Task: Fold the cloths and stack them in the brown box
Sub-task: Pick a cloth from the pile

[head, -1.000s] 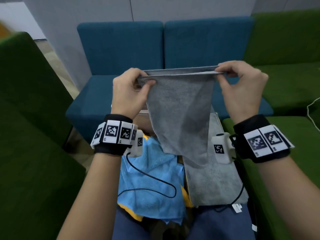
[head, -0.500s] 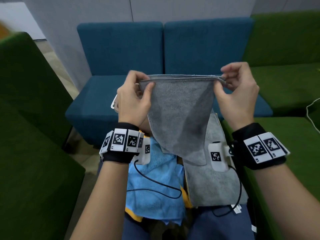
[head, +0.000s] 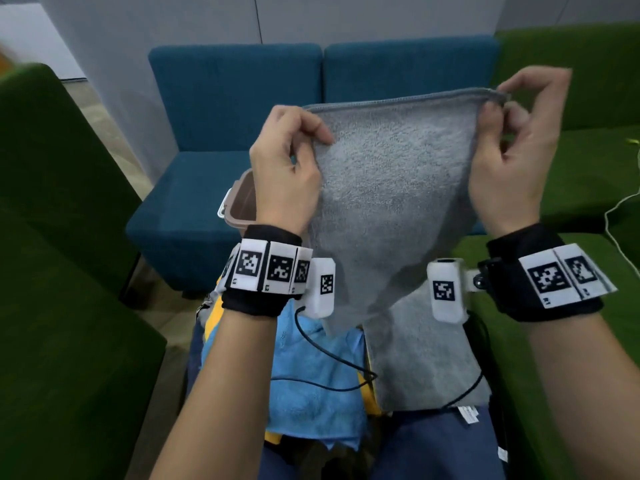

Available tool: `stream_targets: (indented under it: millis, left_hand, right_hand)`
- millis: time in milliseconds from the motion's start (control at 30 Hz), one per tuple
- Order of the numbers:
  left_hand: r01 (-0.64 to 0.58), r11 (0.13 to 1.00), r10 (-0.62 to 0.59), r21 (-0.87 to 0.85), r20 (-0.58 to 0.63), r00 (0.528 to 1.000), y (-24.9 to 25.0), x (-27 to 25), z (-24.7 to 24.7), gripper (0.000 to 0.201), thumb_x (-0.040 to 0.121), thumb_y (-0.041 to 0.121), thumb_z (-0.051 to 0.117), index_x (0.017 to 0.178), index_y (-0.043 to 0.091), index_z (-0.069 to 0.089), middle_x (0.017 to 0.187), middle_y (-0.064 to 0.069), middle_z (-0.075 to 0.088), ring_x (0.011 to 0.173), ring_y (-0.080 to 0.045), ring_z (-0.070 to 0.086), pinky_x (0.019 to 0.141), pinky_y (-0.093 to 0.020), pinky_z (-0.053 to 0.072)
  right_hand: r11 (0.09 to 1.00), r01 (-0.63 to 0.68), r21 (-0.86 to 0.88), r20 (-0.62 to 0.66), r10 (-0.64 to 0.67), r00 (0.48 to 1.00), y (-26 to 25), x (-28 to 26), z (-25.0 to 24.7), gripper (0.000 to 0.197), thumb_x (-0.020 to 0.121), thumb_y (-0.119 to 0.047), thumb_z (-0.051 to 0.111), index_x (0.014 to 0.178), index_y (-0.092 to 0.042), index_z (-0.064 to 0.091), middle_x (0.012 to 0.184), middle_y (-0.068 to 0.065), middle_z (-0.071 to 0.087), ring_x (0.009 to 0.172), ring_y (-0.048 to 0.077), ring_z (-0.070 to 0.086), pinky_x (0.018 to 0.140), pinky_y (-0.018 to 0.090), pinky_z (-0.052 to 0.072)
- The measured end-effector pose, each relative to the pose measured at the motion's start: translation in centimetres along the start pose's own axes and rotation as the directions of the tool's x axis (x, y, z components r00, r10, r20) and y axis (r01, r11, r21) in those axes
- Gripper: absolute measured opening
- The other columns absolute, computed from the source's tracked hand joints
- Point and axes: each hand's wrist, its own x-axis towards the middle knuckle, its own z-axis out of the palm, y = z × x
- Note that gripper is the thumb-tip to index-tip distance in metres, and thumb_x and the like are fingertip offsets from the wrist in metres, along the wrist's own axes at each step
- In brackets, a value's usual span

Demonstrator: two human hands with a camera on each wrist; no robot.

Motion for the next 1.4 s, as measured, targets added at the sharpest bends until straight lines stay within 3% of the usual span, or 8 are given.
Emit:
stream_targets:
  millis: [133,367,467,667,833,1000,1133,1400]
  left_hand:
    - [-0.032,0.998,0.033,0.055,-0.006,0.999,0.7,-0.1,-0.1,0.03,0.084,-0.011,0.044,0.087,0.004,0.07,0.091,-0.002,0.062,0.086,-0.003,0.058,0.078,-0.016,0.043]
    - [0.013,1.0,-0.013,0.012,0.022,1.0,0.0,-1.3,0.5,0.028,0.079,0.006,0.068,0.106,0.012,0.072,0.103,0.008,0.054,0.084,-0.002,0.054,0.057,-0.022,0.051]
    - [0.065,0.997,-0.064,-0.028,0.016,0.998,-0.9,-1.6,0.5,0.036,0.078,-0.007,0.063,0.106,0.014,0.071,0.108,0.01,0.057,0.093,-0.003,0.058,0.067,-0.025,0.057]
    - [0.148,0.987,-0.145,-0.067,0.054,0.988,-1.5,-2.2,0.3,0.035,0.08,-0.014,0.052,0.094,0.012,0.071,0.101,0.003,0.068,0.099,-0.015,0.066,0.081,-0.034,0.057]
    - [0.121,0.993,-0.12,-0.014,0.036,0.992,-1.2,-3.5,1.3,0.038,0.084,-0.002,0.057,0.119,0.009,0.065,0.122,0.006,0.054,0.117,-0.003,0.053,0.086,-0.042,0.056]
    - [0.085,0.99,-0.097,0.109,0.107,0.99,-1.4,-5.2,1.7,0.06,0.077,0.006,0.068,0.135,0.006,0.05,0.138,-0.004,0.041,0.132,-0.018,0.042,0.098,-0.052,0.047]
    - [0.021,0.995,-0.03,0.099,0.09,0.995,1.0,-4.5,1.8,0.062,0.078,-0.006,0.06,0.137,0.0,0.046,0.143,-0.013,0.038,0.135,-0.021,0.038,0.113,-0.041,0.035]
    - [-0.019,0.999,0.016,0.032,0.087,0.996,0.0,-3.7,3.0,0.057,0.075,-0.011,0.06,0.131,-0.002,0.053,0.133,-0.006,0.045,0.127,-0.005,0.039,0.112,-0.039,0.036]
  right_hand:
    - [0.996,0.036,-0.078,0.037,-0.034,0.999,0.6,0.1,-0.8,0.021,0.098,-0.002,0.042,0.095,-0.022,0.034,0.08,-0.01,0.033,0.067,0.009,0.036,0.061,0.026,0.032]
    - [0.995,-0.065,-0.076,0.022,0.067,0.998,1.4,-0.5,-1.1,0.03,0.088,0.007,0.044,0.082,-0.023,0.043,0.078,-0.009,0.048,0.072,0.005,0.047,0.064,0.024,0.04]
    - [0.99,-0.058,-0.125,0.105,0.071,0.992,1.6,-1.0,-1.2,0.018,0.095,0.001,0.046,0.092,-0.006,0.062,0.088,0.005,0.063,0.08,0.016,0.06,0.071,0.037,0.05]
    - [0.991,-0.077,-0.11,0.09,0.087,0.992,1.4,-1.6,-1.4,0.022,0.095,-0.011,0.058,0.113,-0.017,0.067,0.11,0.004,0.067,0.101,0.012,0.064,0.085,0.039,0.054]
    - [0.974,-0.093,-0.207,0.216,0.138,0.967,1.8,-3.8,-0.8,0.085,0.081,-0.015,0.076,0.152,-0.021,0.03,0.134,-0.003,0.044,0.126,0.009,0.047,0.104,0.041,0.046]
    - [0.973,-0.021,-0.229,0.207,0.07,0.976,2.6,-5.3,-1.4,0.041,0.085,0.006,0.057,0.123,-0.007,0.056,0.117,0.008,0.056,0.109,0.017,0.055,0.092,0.037,0.048]
    - [0.95,0.081,-0.302,0.085,-0.057,0.995,0.6,-2.5,-2.8,0.016,0.083,0.01,0.048,0.083,0.0,0.061,0.091,0.012,0.052,0.082,0.015,0.051,0.072,0.013,0.036]
    - [0.935,0.021,-0.355,0.131,0.028,0.991,1.2,-0.8,-4.4,0.024,0.09,-0.019,0.061,0.111,-0.009,0.067,0.115,0.008,0.063,0.105,0.005,0.055,0.094,0.02,0.044]
